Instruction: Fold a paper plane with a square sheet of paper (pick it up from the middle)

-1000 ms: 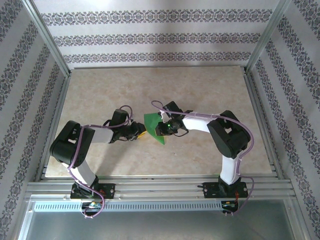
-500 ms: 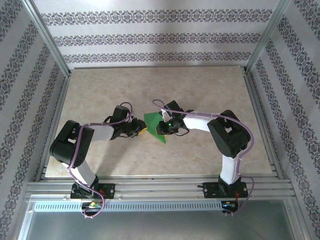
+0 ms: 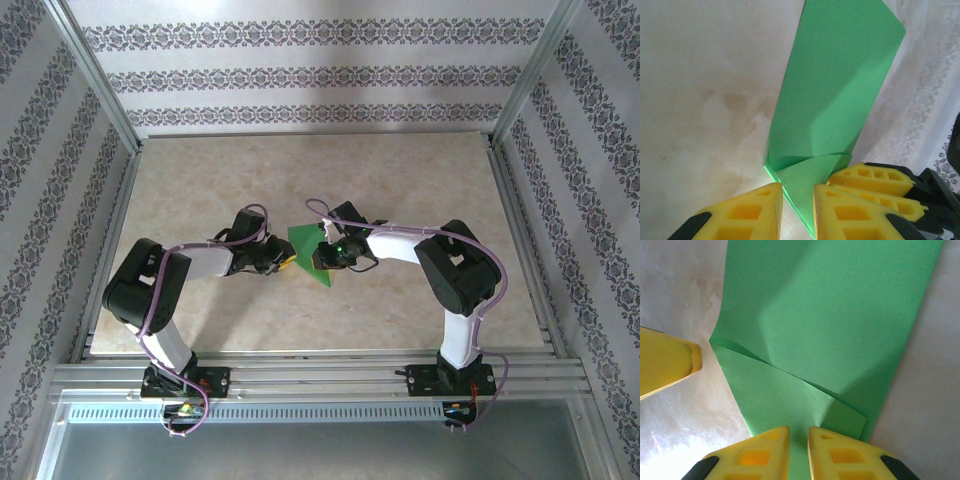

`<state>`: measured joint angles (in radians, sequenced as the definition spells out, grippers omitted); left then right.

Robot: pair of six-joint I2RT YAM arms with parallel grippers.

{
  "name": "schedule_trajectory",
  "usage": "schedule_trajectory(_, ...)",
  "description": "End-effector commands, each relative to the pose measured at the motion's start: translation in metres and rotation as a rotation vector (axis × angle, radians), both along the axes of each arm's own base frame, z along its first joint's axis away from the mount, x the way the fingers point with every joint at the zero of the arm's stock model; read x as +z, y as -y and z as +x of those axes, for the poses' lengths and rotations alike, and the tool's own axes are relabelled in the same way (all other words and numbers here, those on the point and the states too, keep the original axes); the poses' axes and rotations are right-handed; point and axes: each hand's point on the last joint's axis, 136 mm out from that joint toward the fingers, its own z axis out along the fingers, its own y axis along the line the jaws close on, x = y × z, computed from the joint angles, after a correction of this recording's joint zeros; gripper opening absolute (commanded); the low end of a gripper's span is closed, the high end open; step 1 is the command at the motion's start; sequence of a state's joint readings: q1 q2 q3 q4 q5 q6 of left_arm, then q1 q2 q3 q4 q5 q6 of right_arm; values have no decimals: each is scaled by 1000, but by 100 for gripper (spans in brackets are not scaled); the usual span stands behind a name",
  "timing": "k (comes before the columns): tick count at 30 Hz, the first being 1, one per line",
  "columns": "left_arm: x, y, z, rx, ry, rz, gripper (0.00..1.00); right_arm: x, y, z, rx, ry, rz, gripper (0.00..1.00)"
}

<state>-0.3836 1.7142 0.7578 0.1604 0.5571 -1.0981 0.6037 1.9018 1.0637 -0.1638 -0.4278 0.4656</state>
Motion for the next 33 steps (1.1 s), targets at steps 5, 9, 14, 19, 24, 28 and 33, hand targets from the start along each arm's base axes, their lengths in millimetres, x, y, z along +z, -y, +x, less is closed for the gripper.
schedule_trajectory(5, -14, 1, -2, 23, -61, 18, 25, -25, 13, -10, -10, -60, -48, 21)
schedule_trajectory(9, -16, 1, -1, 23, -67, 23, 25, -25, 13, -10, -10, -59, -47, 21)
schedule_trajectory(14, -18, 5, 3, 18, -66, 3, 18, -26, 14, -10, -10, -62, -49, 21)
schedule_trajectory(19, -18, 6, 4, 17, -63, 3, 15, -27, 14, -11, -7, -62, -49, 21)
schedule_trajectory(24, -17, 8, 5, 14, -63, -8, 15, -28, 14, -11, -7, -64, -48, 20)
schedule_trajectory(28, -10, 10, 9, 9, -37, -19, 14, -30, 15, -13, -7, -66, -54, 20)
schedule_trajectory(33, -4, 9, 8, 5, -20, -17, 14, -31, 15, -12, -7, -68, -54, 20)
